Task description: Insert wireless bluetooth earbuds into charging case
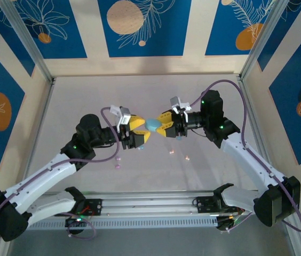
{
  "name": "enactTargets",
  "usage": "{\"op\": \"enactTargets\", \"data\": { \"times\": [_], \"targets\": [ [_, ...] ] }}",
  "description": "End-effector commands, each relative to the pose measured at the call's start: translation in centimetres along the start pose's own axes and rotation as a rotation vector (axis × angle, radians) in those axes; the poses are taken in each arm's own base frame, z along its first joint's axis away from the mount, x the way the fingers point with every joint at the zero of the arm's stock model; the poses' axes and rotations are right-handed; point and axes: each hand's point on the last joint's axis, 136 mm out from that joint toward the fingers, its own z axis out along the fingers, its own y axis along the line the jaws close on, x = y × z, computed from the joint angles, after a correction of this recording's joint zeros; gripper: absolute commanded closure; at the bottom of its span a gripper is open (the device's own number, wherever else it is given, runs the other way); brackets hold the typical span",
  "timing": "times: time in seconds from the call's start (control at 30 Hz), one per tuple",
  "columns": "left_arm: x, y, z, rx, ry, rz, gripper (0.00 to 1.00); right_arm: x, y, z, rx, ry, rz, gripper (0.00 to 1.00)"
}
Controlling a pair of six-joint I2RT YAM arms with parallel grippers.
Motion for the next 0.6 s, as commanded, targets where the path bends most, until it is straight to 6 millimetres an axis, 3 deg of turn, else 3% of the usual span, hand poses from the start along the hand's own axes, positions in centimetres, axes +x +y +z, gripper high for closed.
{"op": "enactTargets", "data": {
  "times": [0.0, 0.27, 0.57],
  "targets": [
    [-0.9, -1.5, -0.1, 0.071, -0.046, 0.203, 0.34, -0.9, 1.0, -0.2, -0.048, -0.002, 0.017, 0.68],
    [-2.1, -2.7, 0.6, 0.176, -0.108, 0.188, 0.37, -0.8, 0.6, 0.0, -0.027, -0.004, -0.007, 0.68],
    [-1.5, -1.9, 1.4, 0.153, -0.064, 0.126, 0.46, -0.6, 0.2, 0.2, 0.028, -0.019, -0.091, 0.68]
  ]
}}
